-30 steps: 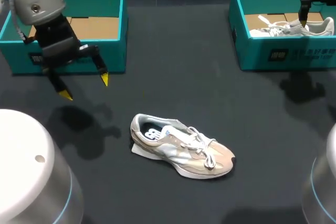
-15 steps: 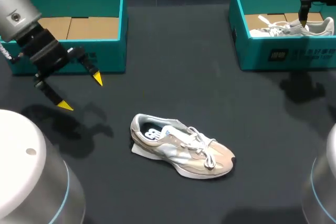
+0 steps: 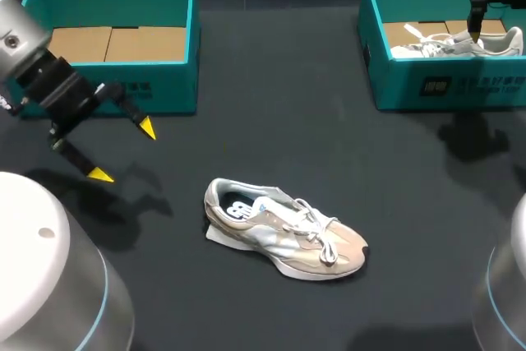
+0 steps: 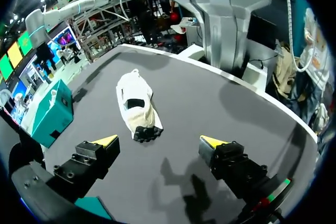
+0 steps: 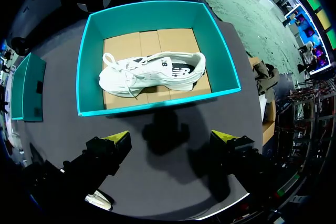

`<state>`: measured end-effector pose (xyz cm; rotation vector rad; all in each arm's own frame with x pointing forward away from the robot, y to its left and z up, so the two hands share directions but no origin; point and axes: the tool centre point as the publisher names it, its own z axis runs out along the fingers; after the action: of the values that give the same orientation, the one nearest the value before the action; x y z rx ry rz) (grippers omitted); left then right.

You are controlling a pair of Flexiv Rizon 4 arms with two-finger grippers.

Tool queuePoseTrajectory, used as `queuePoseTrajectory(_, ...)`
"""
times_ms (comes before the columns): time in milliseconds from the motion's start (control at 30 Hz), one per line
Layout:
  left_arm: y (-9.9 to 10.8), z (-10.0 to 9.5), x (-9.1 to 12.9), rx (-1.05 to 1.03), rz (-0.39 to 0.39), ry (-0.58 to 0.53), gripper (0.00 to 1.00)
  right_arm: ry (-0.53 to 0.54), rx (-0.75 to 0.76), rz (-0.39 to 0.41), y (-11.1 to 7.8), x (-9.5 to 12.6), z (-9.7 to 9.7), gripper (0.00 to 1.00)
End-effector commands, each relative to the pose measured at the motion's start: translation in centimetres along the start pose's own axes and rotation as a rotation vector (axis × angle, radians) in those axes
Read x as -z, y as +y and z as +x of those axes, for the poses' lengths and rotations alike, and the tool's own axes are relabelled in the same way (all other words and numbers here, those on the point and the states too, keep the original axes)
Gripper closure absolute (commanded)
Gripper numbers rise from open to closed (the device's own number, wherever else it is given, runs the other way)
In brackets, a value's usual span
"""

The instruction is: Take the shoe out of the shoebox, open the shoe tongue, remove and reinsert the insole, then place the shoe into the shoebox

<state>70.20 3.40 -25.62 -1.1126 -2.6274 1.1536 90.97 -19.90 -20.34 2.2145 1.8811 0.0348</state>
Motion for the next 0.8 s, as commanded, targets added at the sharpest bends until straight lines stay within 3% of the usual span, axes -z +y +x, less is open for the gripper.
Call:
queuePoseTrajectory(33, 1.8, 0.0, -2.3, 0.061, 0.065, -0.012, 0.00, -0.001, 0.000, -0.001, 0.0, 0.0, 0.0, 0.00)
queuePoseTrajectory(167, 2.0, 0.4, -3.2, 0.152, 0.043, -0.019, 0.00, -0.001, 0.000, -0.001, 0.0, 0.0, 0.0, 0.00)
queuePoseTrajectory(200, 2.2, 0.5, -3.1, 0.176, 0.001, -0.030, 0.00, -0.001, 0.000, -0.001, 0.0, 0.0, 0.0, 0.00)
queuePoseTrajectory(567, 2.2, 0.5, -3.1, 0.176, 0.001, -0.030, 0.00, -0.001, 0.000, -0.001, 0.0, 0.0, 0.0, 0.00)
queuePoseTrajectory(600, 2.8, 0.4, -3.4, 0.214, -0.029, -0.071, 0.00, -0.001, 0.000, -0.001, 0.0, 0.0, 0.0, 0.00)
queuePoseTrajectory(667, 3.7, 0.7, -3.5, 0.291, 0.077, -0.071, 0.00, -0.001, 0.000, -0.001, 0.0, 0.0, 0.0, 0.00)
queuePoseTrajectory(800, 4.9, 1.7, -3.9, 0.343, 0.166, -0.112, 0.00, -0.001, 0.000, -0.001, 0.0, 0.0, 0.0, 0.00)
